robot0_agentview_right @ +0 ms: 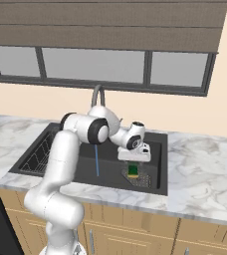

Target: Soak the sponge with water for a few seconds and then drop it inside the sink.

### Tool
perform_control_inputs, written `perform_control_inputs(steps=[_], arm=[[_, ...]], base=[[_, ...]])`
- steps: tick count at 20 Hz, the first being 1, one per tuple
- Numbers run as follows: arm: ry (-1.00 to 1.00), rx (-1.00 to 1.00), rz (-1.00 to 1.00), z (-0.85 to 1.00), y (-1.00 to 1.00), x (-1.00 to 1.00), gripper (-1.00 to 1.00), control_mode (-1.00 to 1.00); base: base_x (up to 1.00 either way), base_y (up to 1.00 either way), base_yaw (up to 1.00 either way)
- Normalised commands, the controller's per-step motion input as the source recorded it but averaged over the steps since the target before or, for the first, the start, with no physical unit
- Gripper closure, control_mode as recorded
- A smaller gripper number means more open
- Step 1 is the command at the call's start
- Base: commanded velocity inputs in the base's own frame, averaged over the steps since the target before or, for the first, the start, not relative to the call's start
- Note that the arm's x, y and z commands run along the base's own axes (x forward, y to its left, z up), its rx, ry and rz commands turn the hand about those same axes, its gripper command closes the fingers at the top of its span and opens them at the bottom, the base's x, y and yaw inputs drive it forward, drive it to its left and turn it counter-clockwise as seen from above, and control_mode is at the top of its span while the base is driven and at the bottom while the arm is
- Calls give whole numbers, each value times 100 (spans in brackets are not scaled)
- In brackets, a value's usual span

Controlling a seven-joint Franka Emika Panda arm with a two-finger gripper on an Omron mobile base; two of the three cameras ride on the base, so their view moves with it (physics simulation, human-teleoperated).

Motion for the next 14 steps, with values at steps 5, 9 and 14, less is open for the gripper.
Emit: perform_control_inputs(steps=[5, 9, 14], arm=[[-1, 0, 0, 51, 0, -27, -100, -100], [-2, 0, 0, 56, 0, -30, -100, -100], [-5, 2, 0, 59, 0, -30, -100, -100]], base=[[0, 0, 0], [0, 0, 0], [0, 0, 0]])
